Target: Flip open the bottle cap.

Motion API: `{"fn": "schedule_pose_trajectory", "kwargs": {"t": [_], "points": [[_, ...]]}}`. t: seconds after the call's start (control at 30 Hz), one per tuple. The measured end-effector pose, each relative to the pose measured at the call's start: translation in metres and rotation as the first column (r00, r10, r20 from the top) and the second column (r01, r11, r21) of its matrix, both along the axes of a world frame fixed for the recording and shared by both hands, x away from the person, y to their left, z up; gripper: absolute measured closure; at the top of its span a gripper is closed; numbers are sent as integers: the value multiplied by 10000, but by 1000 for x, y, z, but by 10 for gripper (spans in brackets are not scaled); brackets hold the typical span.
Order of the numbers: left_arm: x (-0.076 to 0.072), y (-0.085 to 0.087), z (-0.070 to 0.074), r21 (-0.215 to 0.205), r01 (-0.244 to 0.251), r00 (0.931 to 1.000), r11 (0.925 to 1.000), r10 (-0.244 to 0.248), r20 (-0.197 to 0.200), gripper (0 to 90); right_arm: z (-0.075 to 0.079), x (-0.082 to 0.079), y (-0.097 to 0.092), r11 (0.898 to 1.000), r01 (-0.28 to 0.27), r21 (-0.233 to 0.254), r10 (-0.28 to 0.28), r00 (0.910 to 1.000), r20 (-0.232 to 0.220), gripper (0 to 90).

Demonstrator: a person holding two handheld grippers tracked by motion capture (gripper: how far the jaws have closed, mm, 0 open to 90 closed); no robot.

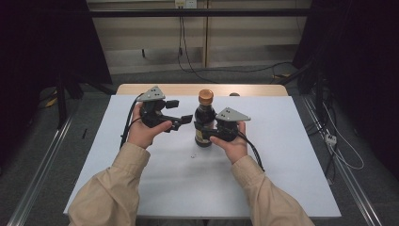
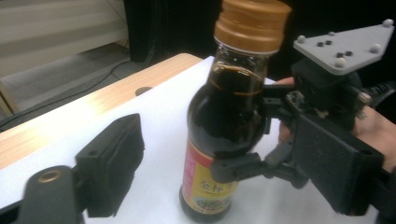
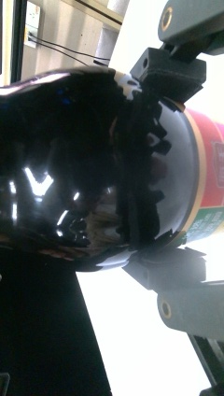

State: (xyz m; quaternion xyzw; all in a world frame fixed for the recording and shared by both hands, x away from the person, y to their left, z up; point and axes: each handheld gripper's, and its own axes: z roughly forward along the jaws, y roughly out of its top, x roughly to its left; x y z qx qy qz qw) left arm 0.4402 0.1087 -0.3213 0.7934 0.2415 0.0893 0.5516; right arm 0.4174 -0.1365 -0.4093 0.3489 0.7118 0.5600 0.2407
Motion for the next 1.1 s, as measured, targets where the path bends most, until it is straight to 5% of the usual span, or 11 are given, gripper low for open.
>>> {"fn": "schedule_pose_trajectory", "kwargs": {"t": [0.17, 0.43, 0.8, 1.1], "points": [[7, -1, 3, -273, -217, 9995, 9994, 210, -244, 346, 0, 0, 0, 10000, -23, -6, 23, 10000, -15, 303], [12, -5, 12, -32, -303, 9995, 9995, 302, -68, 581, 0, 0, -1, 10000, -57, -24, 57, 10000, -36, 303], [12, -16, 28, 495, 645, 9979, 9967, -649, 54, 882, 0, 0, -1, 10000, -58, -27, 58, 10000, -48, 303], [15, -25, 40, 548, 756, 9971, 9956, -757, -16, 900, 0, 1, -1, 9999, -103, -32, 103, 9999, -59, 304]]}}
